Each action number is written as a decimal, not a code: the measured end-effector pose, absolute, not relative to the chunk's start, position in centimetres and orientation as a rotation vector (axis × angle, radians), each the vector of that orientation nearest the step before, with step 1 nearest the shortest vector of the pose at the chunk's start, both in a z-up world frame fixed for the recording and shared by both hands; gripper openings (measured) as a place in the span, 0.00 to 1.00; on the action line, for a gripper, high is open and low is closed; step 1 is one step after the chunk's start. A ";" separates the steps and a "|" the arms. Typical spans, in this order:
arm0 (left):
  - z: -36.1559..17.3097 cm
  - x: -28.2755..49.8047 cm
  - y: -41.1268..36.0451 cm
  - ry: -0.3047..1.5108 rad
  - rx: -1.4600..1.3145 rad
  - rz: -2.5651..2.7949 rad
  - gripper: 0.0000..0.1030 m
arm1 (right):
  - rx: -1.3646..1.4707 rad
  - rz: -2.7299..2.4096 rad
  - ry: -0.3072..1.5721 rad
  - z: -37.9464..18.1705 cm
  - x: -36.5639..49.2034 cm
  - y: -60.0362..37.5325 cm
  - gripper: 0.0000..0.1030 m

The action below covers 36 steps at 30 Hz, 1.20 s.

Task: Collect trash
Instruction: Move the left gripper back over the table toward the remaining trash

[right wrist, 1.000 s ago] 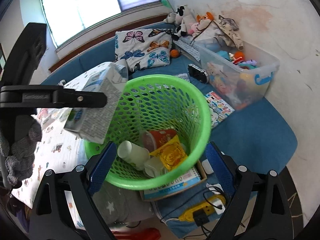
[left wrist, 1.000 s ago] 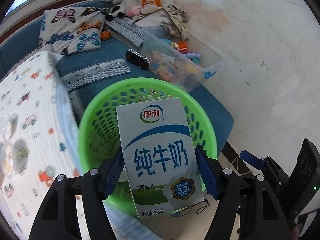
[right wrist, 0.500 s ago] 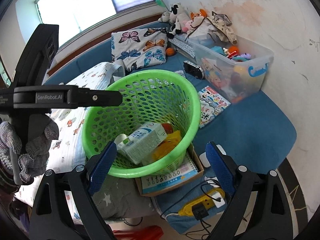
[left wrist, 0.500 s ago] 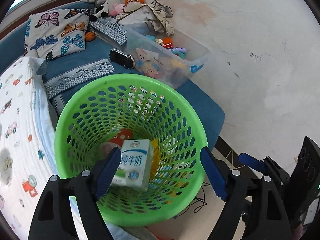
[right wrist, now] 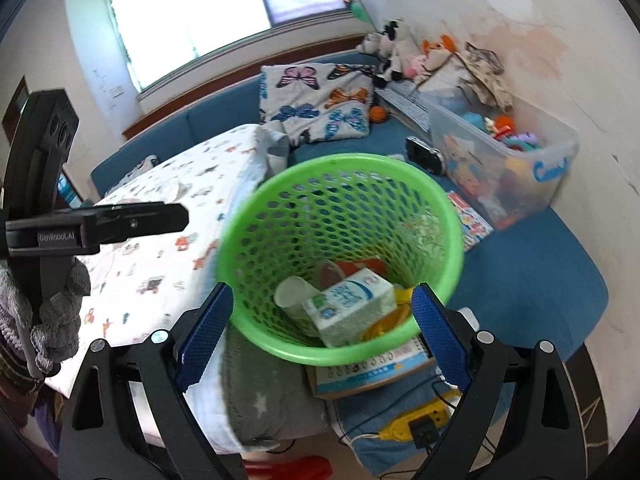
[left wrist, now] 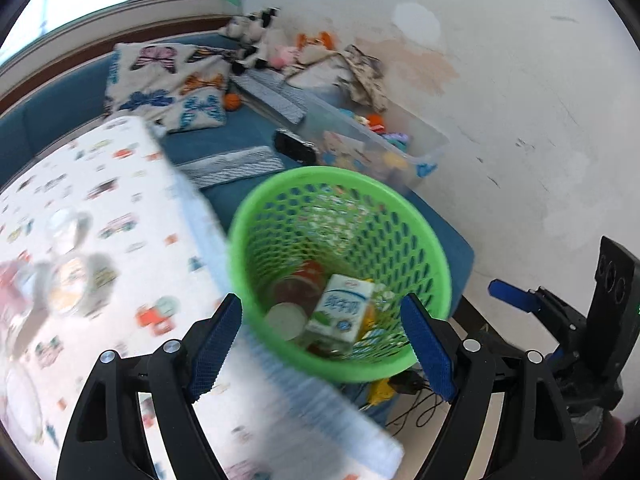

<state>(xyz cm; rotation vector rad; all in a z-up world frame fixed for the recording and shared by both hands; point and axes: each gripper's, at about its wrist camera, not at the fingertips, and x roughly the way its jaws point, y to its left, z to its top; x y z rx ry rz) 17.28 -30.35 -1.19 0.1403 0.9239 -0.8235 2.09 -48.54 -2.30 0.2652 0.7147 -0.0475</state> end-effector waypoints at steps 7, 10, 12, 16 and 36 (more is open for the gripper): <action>-1.7 17.7 -23.3 0.918 0.084 -0.695 0.76 | 0.228 0.034 0.713 -1.5 4.4 -44.9 0.88; -2.0 18.0 -20.6 0.913 0.075 -0.640 0.76 | 0.211 0.070 0.718 -1.4 5.5 -43.2 0.88; -2.3 18.2 -18.4 0.911 0.064 -0.600 0.77 | 0.199 0.096 0.724 -1.4 6.5 -42.1 0.88; -3.0 18.8 -14.1 0.911 0.035 -0.515 0.79 | 0.174 0.147 0.734 -1.4 8.2 -39.7 0.88; -5.4 19.2 -1.3 0.915 -0.005 -0.259 0.86 | 0.042 0.334 0.801 -2.8 18.3 -29.1 0.88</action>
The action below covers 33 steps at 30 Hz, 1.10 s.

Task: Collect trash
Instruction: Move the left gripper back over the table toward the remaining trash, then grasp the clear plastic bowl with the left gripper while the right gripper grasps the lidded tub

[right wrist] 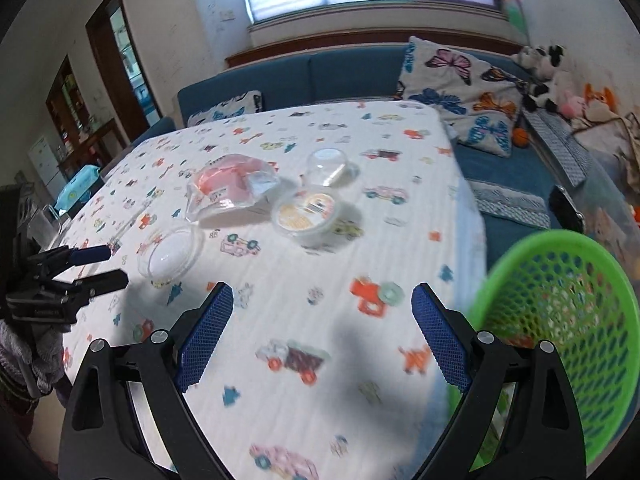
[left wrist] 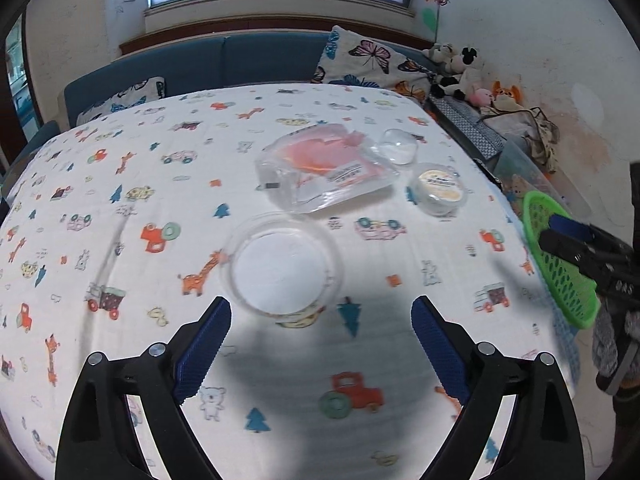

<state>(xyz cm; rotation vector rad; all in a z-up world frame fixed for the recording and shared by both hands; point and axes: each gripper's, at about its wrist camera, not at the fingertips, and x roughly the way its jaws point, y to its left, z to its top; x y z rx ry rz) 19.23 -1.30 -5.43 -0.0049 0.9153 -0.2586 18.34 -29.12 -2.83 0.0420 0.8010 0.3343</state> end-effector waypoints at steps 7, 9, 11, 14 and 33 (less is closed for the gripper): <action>-6.0 19.7 -0.5 0.921 0.032 -0.257 0.89 | -0.045 0.342 0.820 -4.0 21.5 -26.3 0.88; -6.0 20.0 -0.5 0.924 0.045 -0.261 0.89 | -0.065 0.343 0.830 -4.5 22.5 -25.5 0.88; -6.2 20.4 -0.5 0.929 0.064 -0.263 0.89 | -0.078 0.344 0.838 -4.9 23.5 -24.9 0.88; -6.4 21.0 -0.4 0.936 0.077 -0.266 0.89 | -0.093 0.339 0.847 -5.4 24.7 -24.3 0.87; -8.7 25.4 -0.3 1.024 0.149 -0.359 0.91 | -0.140 0.342 0.899 -7.4 28.2 -22.6 0.73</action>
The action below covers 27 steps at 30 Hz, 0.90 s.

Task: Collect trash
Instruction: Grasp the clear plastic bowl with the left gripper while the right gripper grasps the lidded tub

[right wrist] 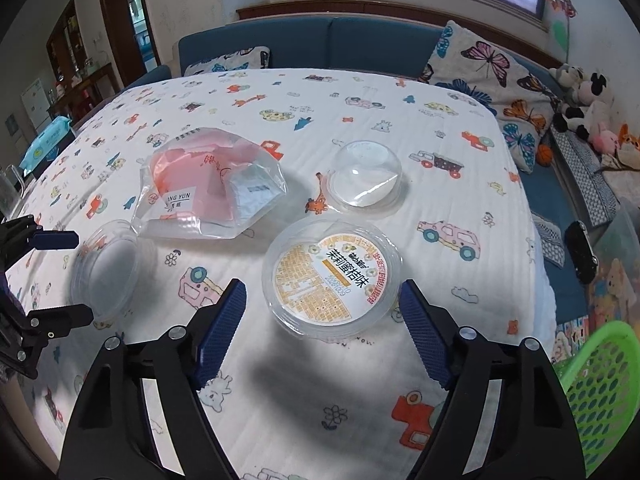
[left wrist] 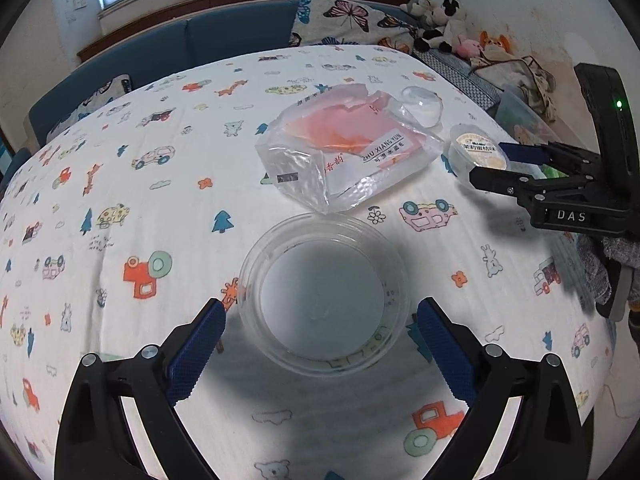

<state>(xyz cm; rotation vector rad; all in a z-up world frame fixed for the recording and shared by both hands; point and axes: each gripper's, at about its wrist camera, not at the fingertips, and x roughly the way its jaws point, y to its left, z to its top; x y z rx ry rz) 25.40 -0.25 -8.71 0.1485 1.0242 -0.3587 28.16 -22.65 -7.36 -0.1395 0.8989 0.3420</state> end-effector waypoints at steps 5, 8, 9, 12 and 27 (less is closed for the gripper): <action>-9.2 25.9 -0.5 1.046 0.163 -0.399 0.91 | -0.147 0.347 0.911 -7.6 28.5 -22.1 0.67; -9.4 25.7 -0.9 1.041 0.204 -0.414 0.91 | -0.151 0.350 0.909 -7.7 28.5 -21.9 0.65; -9.5 25.7 -1.0 1.040 0.216 -0.418 0.92 | -0.153 0.350 0.908 -7.8 28.5 -21.8 0.65; -9.8 25.9 -1.2 1.043 0.231 -0.424 0.92 | -0.154 0.354 0.908 -7.8 28.6 -21.6 0.65; -10.1 26.4 -1.3 1.028 0.230 -0.412 0.88 | -0.106 0.367 0.899 -7.4 27.8 -22.2 0.64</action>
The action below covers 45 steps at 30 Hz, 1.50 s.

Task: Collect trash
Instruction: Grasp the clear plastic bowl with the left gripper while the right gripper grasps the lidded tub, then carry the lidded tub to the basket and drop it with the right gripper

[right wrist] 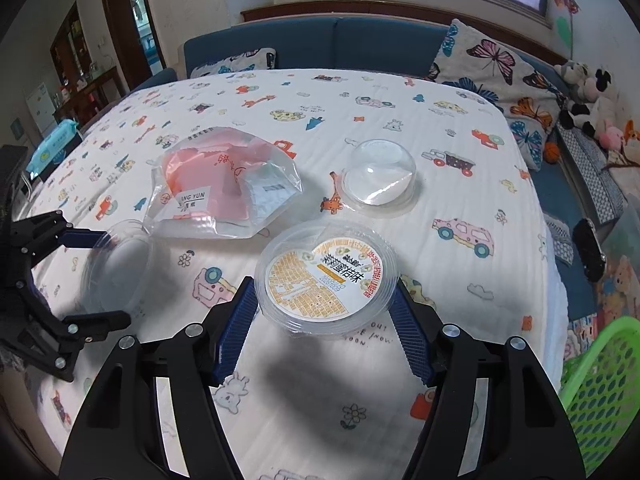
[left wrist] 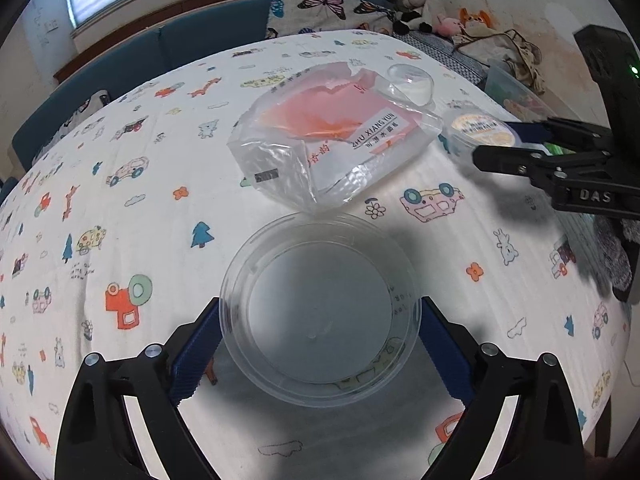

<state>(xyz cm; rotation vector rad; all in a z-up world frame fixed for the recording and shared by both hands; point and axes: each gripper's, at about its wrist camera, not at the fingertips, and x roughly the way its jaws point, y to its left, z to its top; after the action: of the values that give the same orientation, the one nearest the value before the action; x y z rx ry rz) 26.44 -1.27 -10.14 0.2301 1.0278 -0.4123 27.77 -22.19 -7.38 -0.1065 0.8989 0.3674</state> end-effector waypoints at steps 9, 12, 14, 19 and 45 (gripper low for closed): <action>-9.2 24.4 -1.1 0.995 0.212 -0.401 0.87 | -0.032 0.383 0.882 -6.3 25.4 -23.6 0.64; -8.8 23.2 -1.2 0.987 0.215 -0.403 0.87 | -0.021 0.386 0.874 -6.0 24.2 -24.1 0.64; -8.4 22.5 -1.5 0.980 0.211 -0.412 0.87 | -0.018 0.384 0.869 -5.8 23.3 -24.5 0.64; -7.0 20.5 -2.9 0.949 0.208 -0.446 0.87 | 0.012 0.364 0.852 -5.3 21.3 -26.1 0.62; -2.5 18.8 -16.0 0.853 0.279 -0.662 0.87 | 0.140 -0.101 0.859 -5.7 14.8 -47.1 0.62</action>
<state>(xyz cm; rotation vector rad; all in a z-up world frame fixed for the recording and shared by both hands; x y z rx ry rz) 18.79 -15.95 -2.47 0.2791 0.8530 -0.6621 14.77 -47.13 -5.71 0.1404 0.8592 -0.1011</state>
